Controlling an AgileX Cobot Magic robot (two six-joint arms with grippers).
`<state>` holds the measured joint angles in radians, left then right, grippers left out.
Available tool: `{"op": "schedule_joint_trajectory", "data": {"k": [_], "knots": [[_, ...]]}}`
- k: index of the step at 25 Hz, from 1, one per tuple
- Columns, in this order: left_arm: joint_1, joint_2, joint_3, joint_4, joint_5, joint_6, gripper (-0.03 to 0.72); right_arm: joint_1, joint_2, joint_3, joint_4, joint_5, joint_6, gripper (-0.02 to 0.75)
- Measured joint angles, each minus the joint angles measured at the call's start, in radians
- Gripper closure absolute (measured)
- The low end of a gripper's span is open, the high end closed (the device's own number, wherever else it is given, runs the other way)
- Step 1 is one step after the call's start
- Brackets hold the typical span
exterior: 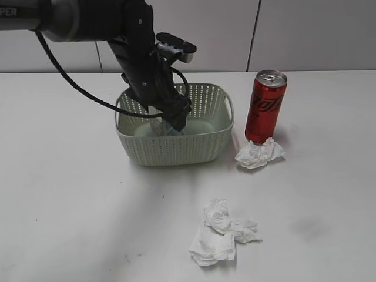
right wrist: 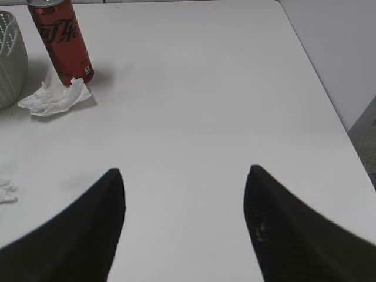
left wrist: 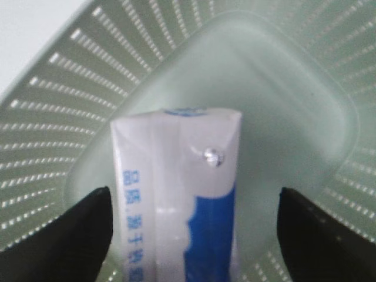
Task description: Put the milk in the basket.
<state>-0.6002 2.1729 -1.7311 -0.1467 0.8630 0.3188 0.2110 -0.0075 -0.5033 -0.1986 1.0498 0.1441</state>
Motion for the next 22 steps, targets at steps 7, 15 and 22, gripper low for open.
{"op": "schedule_joint_trajectory", "data": {"k": [7, 15, 22], "knots": [[0.000, -0.120, 0.000, 0.002, 0.005, 0.000, 0.015, 0.000, 0.000, 0.000, 0.000, 0.001, 0.000, 0.239], [0.001, -0.287, 0.000, 0.054, 0.110, -0.012, 0.015, 0.000, 0.000, 0.000, 0.000, 0.000, 0.000, 0.239], [0.039, -0.413, 0.000, 0.147, 0.269, -0.070, 0.017, 0.000, 0.000, 0.000, 0.000, 0.001, 0.000, 0.239]]}}
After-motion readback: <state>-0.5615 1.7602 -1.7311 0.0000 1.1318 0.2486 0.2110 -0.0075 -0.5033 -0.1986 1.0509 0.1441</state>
